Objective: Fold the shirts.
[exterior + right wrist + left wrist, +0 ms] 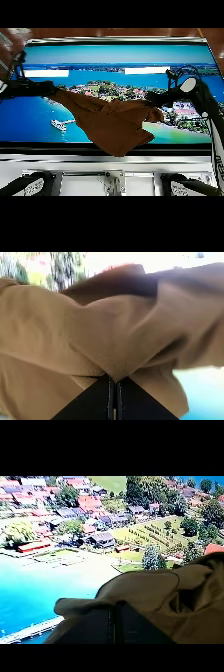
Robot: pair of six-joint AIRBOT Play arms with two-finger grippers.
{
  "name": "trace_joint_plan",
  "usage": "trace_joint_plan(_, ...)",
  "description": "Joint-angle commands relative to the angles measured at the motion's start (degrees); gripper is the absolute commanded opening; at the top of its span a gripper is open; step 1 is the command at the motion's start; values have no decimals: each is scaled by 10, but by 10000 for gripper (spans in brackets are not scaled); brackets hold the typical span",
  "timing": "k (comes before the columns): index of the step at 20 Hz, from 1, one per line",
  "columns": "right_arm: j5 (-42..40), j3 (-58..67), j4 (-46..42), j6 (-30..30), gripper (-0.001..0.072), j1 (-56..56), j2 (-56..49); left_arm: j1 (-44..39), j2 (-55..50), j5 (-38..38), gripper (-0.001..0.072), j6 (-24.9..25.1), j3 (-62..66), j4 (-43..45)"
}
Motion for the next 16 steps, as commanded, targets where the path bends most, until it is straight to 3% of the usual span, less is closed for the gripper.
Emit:
trace_joint_plan(1, -120, -6, 30, 16, 66, 7, -57, -11, -108, 16, 34, -3, -3, -74)
trace_joint_plan(4, -115, -6, 39, 25, 67, 7, -88, -37, -167, 14, 36, -16, -3, -74)
trace_joint_plan(5, -114, -6, 45, 25, 105, 7, -90, -42, -178, 11, 123, -27, -3, -74)
trace_joint_plan(6, -119, -5, 52, 22, 278, 6, -89, -42, -183, 7, 360, -37, -3, -74)
trace_joint_plan(7, -101, 6, 56, 14, 512, 0, -84, -35, -184, -7, 574, -43, 1, -72)
trace_joint_plan(8, -74, 22, 53, -10, 558, -9, -76, -20, -183, -35, 583, -43, 11, -72)
trace_joint_plan(11, 53, 87, -36, -58, 558, -63, -37, 54, -178, -177, 556, -43, 63, -64)
trace_joint_plan(12, 94, 104, -95, -57, 558, -90, -19, 78, -169, -217, 407, -43, 72, -52)
trace_joint_plan(13, 139, 115, -148, -51, 557, -122, -2, 100, -153, -245, 368, -40, 72, -33)
trace_joint_plan(15, 200, 111, -161, -52, 556, -198, 19, 121, -106, -259, 406, -41, 45, 17)
trace_joint_plan(16, 222, 102, -140, -57, 556, -236, 19, 123, -80, -258, 577, -41, 12, 21)
